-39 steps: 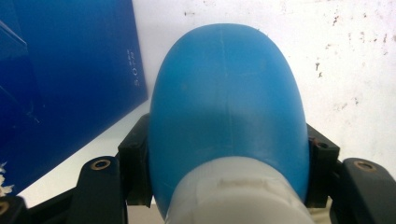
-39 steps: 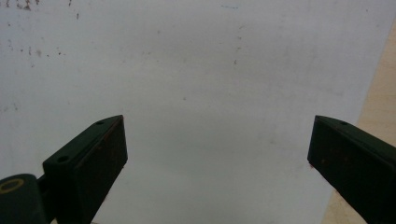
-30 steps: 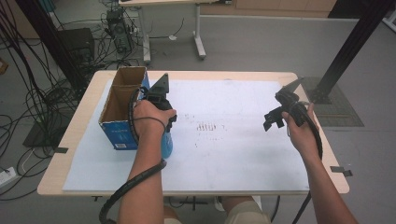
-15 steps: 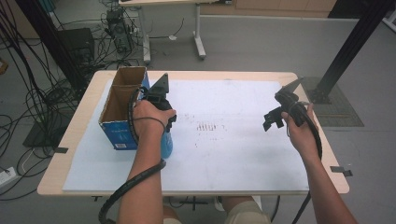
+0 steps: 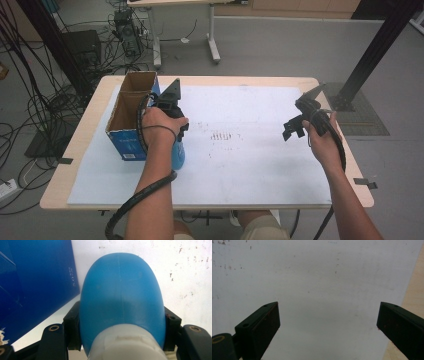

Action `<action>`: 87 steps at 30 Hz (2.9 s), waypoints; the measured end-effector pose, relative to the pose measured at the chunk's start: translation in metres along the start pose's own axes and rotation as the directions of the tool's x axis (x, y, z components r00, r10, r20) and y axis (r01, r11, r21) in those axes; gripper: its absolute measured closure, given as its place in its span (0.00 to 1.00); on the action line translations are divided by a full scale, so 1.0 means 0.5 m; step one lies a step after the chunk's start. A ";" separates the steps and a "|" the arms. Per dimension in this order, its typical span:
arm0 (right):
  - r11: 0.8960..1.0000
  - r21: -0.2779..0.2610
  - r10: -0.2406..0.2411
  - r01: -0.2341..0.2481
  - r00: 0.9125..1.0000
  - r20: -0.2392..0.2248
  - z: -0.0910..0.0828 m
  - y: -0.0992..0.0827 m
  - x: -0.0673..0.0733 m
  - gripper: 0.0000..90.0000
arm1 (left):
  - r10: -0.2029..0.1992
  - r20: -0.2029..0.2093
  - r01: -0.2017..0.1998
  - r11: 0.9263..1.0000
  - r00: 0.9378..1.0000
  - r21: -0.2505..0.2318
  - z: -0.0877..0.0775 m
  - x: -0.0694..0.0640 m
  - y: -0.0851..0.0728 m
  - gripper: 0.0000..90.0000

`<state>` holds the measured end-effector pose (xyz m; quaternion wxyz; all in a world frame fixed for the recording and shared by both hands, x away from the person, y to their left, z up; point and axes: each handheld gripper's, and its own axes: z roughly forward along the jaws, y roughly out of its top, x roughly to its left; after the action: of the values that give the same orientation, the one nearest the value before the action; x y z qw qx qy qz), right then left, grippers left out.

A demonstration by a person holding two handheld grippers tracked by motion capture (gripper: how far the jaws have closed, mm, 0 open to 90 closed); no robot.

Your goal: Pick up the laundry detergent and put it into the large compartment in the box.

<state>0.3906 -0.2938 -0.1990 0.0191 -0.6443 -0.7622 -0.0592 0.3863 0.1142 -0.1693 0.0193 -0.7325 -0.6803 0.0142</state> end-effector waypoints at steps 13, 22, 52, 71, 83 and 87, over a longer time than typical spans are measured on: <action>1.000 0.001 0.000 -0.001 1.000 0.005 0.000 0.000 0.002 0.05 | 0.006 0.003 -0.006 1.000 1.000 -0.001 0.000 0.002 0.000 0.42; 1.000 0.001 -0.006 0.006 1.000 0.005 0.002 0.001 0.002 0.05 | 0.008 0.005 -0.008 1.000 1.000 -0.003 0.000 0.004 0.000 0.42; 1.000 0.003 -0.003 0.003 1.000 0.001 0.005 0.001 0.003 0.05 | 0.012 0.008 -0.012 1.000 1.000 -0.002 0.000 0.006 -0.001 0.42; 1.000 0.007 -0.003 0.003 1.000 0.000 0.005 0.003 0.005 0.05 | 0.014 0.009 -0.014 1.000 1.000 -0.001 0.000 0.006 -0.001 0.42; 1.000 0.009 -0.003 0.003 1.000 0.002 0.005 0.003 0.006 0.05 | 0.016 0.007 -0.016 1.000 1.000 0.000 0.000 0.005 -0.001 0.42; 1.000 0.008 -0.004 0.004 1.000 0.002 0.005 0.003 0.006 0.05 | 0.016 0.007 -0.016 1.000 1.000 -0.002 0.000 0.004 -0.002 0.42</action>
<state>0.3916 -0.2901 -0.2010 0.0207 -0.6427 -0.7638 -0.0553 0.3857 0.1164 -0.1692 0.0163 -0.7378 -0.6746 0.0162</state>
